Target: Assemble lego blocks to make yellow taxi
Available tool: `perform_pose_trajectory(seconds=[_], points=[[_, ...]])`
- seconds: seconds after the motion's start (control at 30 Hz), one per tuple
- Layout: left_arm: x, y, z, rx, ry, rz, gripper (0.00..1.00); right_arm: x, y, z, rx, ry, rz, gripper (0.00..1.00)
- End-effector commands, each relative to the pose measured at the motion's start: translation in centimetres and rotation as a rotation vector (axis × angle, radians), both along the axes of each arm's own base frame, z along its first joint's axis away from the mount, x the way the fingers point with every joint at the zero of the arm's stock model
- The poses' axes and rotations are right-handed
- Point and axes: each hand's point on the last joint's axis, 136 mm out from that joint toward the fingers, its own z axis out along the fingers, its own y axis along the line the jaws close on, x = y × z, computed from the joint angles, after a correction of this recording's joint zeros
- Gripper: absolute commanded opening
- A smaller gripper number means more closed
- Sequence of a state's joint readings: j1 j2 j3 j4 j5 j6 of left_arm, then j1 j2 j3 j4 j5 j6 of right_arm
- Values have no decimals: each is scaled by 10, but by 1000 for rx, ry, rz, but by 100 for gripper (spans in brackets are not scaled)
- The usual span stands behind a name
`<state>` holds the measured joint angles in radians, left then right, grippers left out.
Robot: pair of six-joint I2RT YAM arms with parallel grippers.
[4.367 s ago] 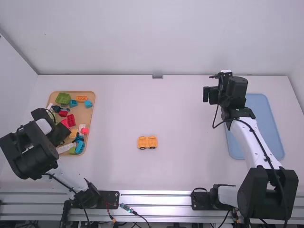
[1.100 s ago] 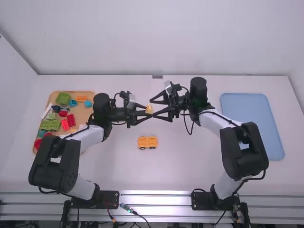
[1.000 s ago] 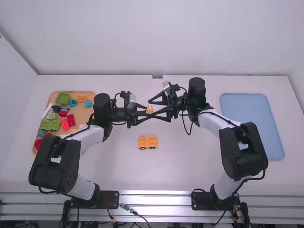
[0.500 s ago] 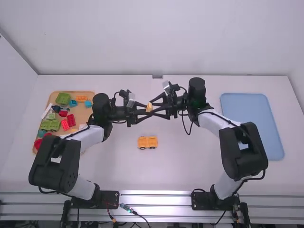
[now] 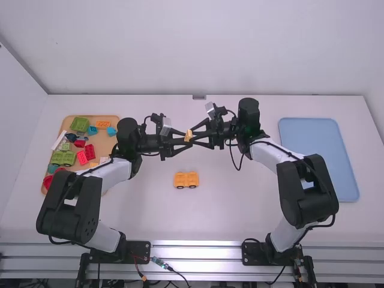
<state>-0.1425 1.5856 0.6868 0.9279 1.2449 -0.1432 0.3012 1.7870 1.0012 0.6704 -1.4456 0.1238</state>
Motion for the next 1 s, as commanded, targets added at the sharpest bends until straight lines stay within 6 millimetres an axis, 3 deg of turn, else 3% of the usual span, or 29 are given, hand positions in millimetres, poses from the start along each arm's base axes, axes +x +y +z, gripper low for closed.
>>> perform_pose_trajectory(seconds=[0.0,0.07,0.27,0.53,0.67,0.73,0.8,0.83,0.97], points=[[-3,-3,-4,1,20,-9,2,-2,3,3,12,-29,28,47],[-3,-3,-5,2,25,-8,2,-2,3,3,12,-29,29,46],[-3,-4,-5,2,27,-10,2,-1,2,3,12,-29,27,30],[-3,-4,-5,3,24,-9,2,-2,3,3,13,-29,32,25],[-3,-4,-5,3,24,-10,31,-2,3,3,12,-26,30,17],[-3,-4,-5,3,24,-10,66,-2,3,3,12,-29,32,17],[-3,-4,-5,3,24,-10,93,-2,3,3,12,-29,30,17],[-3,-4,-5,3,24,-10,99,-2,2,3,12,-29,29,17],[-1,0,-6,4,37,-2,99,-2,3,5,18,-47,30,17]])
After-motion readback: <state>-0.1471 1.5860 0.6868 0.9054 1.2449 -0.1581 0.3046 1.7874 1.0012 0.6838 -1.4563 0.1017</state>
